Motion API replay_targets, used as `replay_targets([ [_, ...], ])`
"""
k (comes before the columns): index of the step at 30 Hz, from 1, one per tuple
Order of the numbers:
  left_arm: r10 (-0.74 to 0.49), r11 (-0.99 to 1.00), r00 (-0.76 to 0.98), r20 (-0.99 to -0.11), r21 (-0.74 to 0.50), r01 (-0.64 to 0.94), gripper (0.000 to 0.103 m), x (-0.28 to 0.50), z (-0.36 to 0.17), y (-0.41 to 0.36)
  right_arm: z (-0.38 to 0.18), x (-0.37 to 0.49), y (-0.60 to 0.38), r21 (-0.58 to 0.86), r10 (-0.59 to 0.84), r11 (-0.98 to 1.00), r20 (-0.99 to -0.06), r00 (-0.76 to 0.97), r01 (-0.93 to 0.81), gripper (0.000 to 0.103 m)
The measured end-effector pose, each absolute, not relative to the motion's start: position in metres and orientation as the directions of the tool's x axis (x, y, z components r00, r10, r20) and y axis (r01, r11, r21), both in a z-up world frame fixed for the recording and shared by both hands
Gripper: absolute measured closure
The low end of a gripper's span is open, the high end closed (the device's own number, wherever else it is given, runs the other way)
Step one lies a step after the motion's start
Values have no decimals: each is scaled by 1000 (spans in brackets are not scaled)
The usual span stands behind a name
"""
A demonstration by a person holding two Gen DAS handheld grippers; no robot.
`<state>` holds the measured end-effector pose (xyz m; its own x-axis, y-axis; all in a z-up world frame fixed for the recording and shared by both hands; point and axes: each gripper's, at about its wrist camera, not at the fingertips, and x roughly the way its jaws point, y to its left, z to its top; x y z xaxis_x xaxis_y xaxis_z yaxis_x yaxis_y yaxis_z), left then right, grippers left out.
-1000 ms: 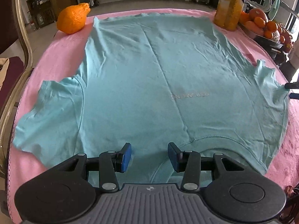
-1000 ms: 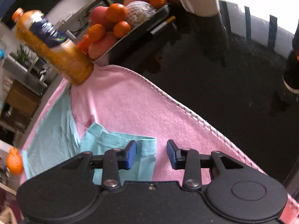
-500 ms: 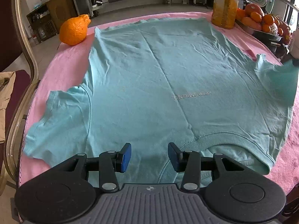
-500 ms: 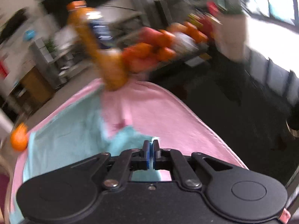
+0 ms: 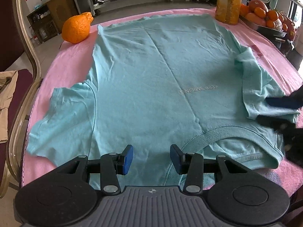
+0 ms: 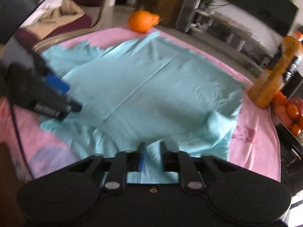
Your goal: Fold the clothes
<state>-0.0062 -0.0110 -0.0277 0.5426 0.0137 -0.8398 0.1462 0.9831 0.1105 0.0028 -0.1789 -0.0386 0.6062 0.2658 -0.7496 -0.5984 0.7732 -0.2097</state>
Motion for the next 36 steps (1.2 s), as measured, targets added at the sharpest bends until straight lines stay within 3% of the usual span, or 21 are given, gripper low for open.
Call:
replay_targets([
  [2, 14, 983, 541, -841, 109, 144, 60, -6, -28, -12, -26, 7, -195, -142, 293, 820, -729, 619, -555, 75],
  [5, 9, 984, 539, -842, 105, 147, 60, -6, -28, -14, -7, 28, -241, 32, 283, 933, -683, 674, -359, 74],
  [8, 3, 984, 537, -844, 99, 151, 59, -7, -28, -16, -7, 55, -286, 203, 224, 973, -696, 683, -112, 94],
  [11, 2, 984, 534, -845, 98, 152, 59, -6, -29, -17, -15, 82, -302, 340, 286, 939, -713, 641, -41, 93],
  [18, -1, 982, 533, -846, 101, 162, 59, -4, -29, -19, -8, 107, -236, 272, 359, 933, -711, 605, -234, 88],
  [21, -9, 981, 528, -849, 96, 171, 59, -3, -29, -22, -19, 131, -216, 169, 256, 965, -766, 590, -199, 83],
  [25, -13, 980, 523, -852, 93, 176, 58, -2, -30, -23, -45, 158, -226, 151, 162, 987, -843, 513, -63, 83],
  [30, -24, 983, 507, -862, 71, 168, 58, 2, -29, -22, -55, 166, -241, 233, 202, 972, -859, 469, 8, 82],
  [33, -30, 983, 502, -864, 65, 172, 58, 2, -29, -24, -52, 162, -237, 231, 208, 973, -849, 485, -14, 70],
  [36, -28, 981, 504, -863, 73, 180, 57, 2, -30, -27, -50, 161, -231, 221, 211, 974, -839, 501, -40, 68],
])
